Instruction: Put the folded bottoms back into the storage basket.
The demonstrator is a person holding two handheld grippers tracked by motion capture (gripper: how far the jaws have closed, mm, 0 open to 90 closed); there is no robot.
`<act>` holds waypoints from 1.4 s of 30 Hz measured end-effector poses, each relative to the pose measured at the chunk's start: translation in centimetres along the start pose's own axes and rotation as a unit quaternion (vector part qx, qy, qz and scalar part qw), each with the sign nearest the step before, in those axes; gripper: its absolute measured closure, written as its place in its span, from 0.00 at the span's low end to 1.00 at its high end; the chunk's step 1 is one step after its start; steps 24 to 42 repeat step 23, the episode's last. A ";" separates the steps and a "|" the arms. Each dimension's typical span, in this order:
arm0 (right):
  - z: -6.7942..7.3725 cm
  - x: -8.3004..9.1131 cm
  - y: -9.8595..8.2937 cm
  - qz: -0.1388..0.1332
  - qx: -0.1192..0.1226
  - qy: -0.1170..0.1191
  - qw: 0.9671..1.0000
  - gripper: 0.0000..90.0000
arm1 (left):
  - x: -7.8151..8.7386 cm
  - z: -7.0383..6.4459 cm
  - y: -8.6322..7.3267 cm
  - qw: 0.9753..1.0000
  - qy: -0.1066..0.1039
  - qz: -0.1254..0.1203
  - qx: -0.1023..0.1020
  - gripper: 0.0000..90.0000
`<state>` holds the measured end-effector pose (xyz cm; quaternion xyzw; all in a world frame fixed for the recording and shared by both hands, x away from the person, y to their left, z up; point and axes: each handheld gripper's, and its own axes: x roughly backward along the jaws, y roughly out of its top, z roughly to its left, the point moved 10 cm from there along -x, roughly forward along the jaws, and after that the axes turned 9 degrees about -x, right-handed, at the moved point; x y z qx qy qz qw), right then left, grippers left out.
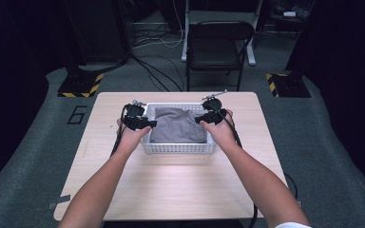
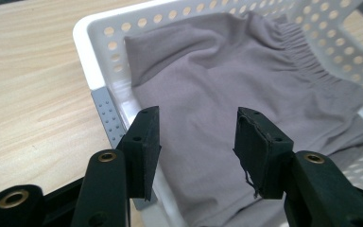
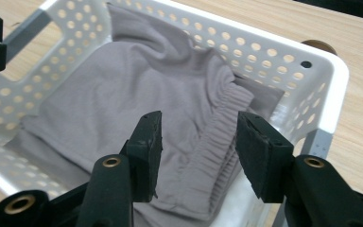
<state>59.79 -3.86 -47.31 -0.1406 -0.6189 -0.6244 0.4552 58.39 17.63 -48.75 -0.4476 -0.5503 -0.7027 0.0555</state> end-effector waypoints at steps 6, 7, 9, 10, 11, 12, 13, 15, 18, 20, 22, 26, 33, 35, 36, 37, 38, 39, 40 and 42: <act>1.1 1.3 -0.8 -0.001 0.018 0.018 1.000 0.55 | 2.1 -0.8 -0.5 1.000 -0.014 -0.010 -0.011 0.55; 1.3 1.5 -1.0 -0.002 0.018 0.021 1.000 0.55 | 2.3 -0.9 -0.7 1.000 -0.016 -0.014 -0.004 0.55; 1.7 2.0 -1.7 0.001 0.024 0.029 0.999 0.55 | 2.8 -0.9 -1.2 1.000 -0.014 -0.009 -0.004 0.55; 1.8 2.2 -2.0 0.000 0.031 0.032 0.999 0.55 | 3.1 -1.0 -1.3 1.000 -0.017 -0.014 0.000 0.54; 1.9 2.5 -2.3 -0.001 0.030 0.033 0.999 0.54 | 3.4 -1.1 -1.6 1.000 -0.020 -0.015 -0.003 0.54; 2.0 2.7 -2.7 0.003 0.031 0.039 0.999 0.54 | 3.6 -1.2 -1.8 1.000 -0.019 -0.018 -0.005 0.54; 2.1 3.0 -3.1 0.001 0.032 0.042 0.999 0.54 | 3.9 -1.3 -2.1 1.000 -0.017 -0.019 -0.007 0.54; 2.2 3.6 -3.9 0.002 0.033 0.051 0.998 0.53 | 4.4 -1.3 -2.7 1.000 -0.014 -0.019 -0.015 0.53; 2.0 4.3 -5.0 -0.001 0.029 0.064 0.998 0.53 | 5.1 -1.5 -3.5 0.999 -0.024 -0.021 -0.007 0.52; 1.7 4.8 -5.7 -0.003 0.026 0.065 0.998 0.52 | 5.7 -1.6 -4.0 0.999 -0.028 -0.027 -0.011 0.51; 1.4 5.2 -6.1 -0.009 0.023 0.066 0.997 0.52 | 6.2 -1.8 -4.5 0.999 -0.031 -0.032 -0.006 0.50; 1.3 5.3 -6.3 -0.013 0.019 0.068 0.997 0.51 | 6.3 -1.9 -4.8 0.999 -0.032 -0.035 -0.008 0.49; 1.3 5.3 -6.3 -0.013 0.019 0.068 0.997 0.51 | 6.3 -1.9 -4.8 0.999 -0.032 -0.035 -0.008 0.49; 1.3 5.3 -6.3 -0.013 0.019 0.068 0.997 0.51 | 6.3 -1.9 -4.8 0.999 -0.032 -0.035 -0.008 0.49; 1.3 5.3 -6.3 -0.013 0.019 0.068 0.997 0.51 | 6.3 -1.9 -4.8 0.999 -0.032 -0.035 -0.008 0.49; 1.3 5.3 -6.3 -0.013 0.019 0.068 0.997 0.51 | 6.3 -1.9 -4.8 0.999 -0.032 -0.035 -0.008 0.49; 1.3 5.3 -6.3 -0.013 0.019 0.068 0.997 0.51 | 6.3 -1.9 -4.8 0.999 -0.032 -0.035 -0.008 0.49; 1.3 5.3 -6.3 -0.013 0.019 0.068 0.997 0.51 | 6.3 -1.9 -4.8 0.999 -0.032 -0.035 -0.008 0.49; 1.3 5.3 -6.3 -0.013 0.019 0.068 0.997 0.51 | 6.3 -1.9 -4.8 0.999 -0.032 -0.035 -0.008 0.49; 1.3 5.3 -6.3 -0.013 0.019 0.068 0.997 0.51 | 6.3 -1.9 -4.8 0.999 -0.032 -0.035 -0.008 0.49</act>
